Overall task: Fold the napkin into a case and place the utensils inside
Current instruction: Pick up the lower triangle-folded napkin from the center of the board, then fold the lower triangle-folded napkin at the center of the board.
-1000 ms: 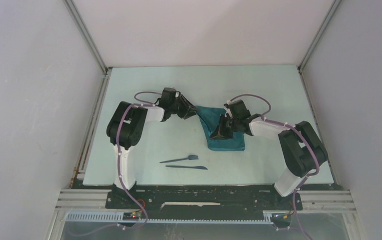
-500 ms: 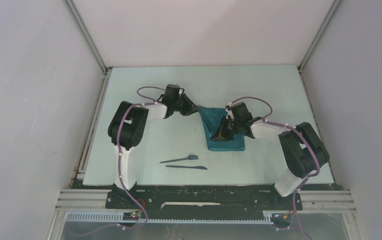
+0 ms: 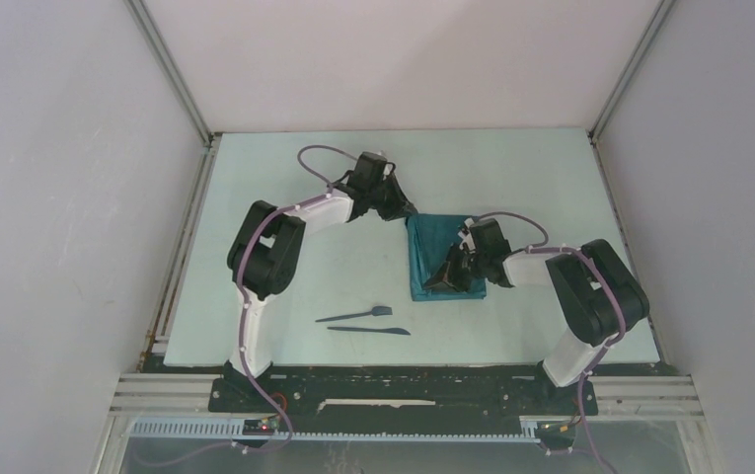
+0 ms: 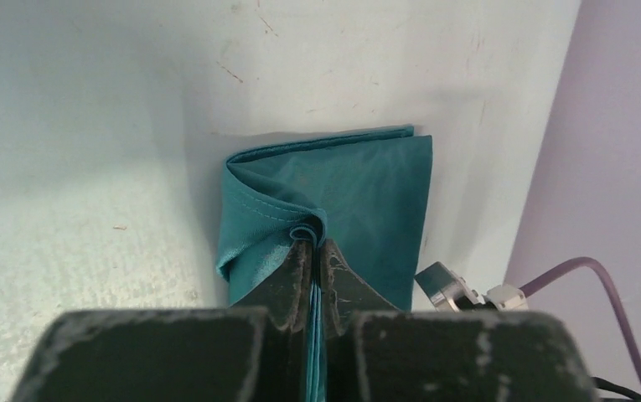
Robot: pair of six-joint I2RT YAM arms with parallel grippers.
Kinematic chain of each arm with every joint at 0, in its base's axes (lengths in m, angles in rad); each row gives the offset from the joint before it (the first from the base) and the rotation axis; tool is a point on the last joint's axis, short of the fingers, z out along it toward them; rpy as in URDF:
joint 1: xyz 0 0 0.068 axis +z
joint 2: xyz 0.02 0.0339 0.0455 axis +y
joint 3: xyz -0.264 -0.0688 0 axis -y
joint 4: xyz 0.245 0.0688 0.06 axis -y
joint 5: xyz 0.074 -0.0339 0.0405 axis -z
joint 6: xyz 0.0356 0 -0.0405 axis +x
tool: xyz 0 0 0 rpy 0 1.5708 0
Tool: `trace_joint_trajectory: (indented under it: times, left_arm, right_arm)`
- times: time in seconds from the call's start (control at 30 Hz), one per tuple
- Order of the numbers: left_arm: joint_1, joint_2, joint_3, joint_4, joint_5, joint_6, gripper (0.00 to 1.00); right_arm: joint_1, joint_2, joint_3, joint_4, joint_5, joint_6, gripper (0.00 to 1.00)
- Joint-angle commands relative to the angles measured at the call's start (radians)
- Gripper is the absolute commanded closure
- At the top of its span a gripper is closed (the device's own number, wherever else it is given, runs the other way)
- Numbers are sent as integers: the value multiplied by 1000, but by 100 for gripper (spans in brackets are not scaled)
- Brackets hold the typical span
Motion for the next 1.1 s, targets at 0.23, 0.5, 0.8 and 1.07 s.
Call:
trace_joint_trajectory:
  times: [0.23, 0.5, 0.8, 1.07]
  left_arm:
    - [-71, 106, 202, -140, -66, 69, 94]
    - [-103, 177, 317, -183, -55, 67, 93]
    - [-120, 223, 374, -197, -47, 59, 92]
    - [-122, 251, 391, -197, -40, 51, 92]
  right_arm:
    - [-10, -33, -46, 12, -1, -12, 100]
    - [-14, -51, -69, 15, 9, -14, 100]
    - [-24, -76, -92, 9, 18, -20, 100]
    - [-36, -88, -104, -6, 28, -30, 100]
